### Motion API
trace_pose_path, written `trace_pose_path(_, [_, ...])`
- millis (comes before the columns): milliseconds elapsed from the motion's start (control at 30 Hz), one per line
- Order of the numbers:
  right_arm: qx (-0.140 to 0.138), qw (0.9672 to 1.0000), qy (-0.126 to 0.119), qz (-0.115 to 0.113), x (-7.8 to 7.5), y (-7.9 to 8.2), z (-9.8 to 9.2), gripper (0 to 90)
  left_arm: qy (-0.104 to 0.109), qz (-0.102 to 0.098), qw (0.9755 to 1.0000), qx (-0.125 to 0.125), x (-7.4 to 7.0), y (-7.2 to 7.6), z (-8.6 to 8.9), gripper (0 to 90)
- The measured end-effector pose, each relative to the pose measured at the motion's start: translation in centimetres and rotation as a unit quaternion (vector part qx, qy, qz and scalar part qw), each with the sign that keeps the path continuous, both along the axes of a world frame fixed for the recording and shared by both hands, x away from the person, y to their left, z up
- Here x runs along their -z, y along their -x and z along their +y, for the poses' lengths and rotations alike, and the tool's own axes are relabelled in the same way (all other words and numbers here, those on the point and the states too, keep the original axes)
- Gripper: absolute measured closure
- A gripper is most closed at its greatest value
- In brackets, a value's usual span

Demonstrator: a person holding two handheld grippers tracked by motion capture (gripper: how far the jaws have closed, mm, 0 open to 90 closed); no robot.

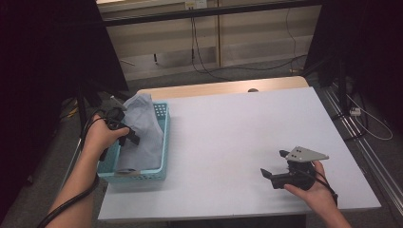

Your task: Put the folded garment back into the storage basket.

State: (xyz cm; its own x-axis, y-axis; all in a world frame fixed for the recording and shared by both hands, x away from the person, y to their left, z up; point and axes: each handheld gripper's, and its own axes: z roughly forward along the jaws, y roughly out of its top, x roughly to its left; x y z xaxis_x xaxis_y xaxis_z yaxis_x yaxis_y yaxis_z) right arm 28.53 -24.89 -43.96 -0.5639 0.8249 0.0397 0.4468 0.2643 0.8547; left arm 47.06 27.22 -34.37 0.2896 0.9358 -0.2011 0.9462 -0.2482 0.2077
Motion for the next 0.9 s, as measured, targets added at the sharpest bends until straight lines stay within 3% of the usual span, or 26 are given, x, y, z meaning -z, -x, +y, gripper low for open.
trace_pose_path(900, [0.000, 1.0000, 0.000, 0.000, 0.0, 0.0, 0.0, 5.4, -0.005, -0.003, 0.9999, -0.013, 0.3, 0.1, 1.2, 48.5])
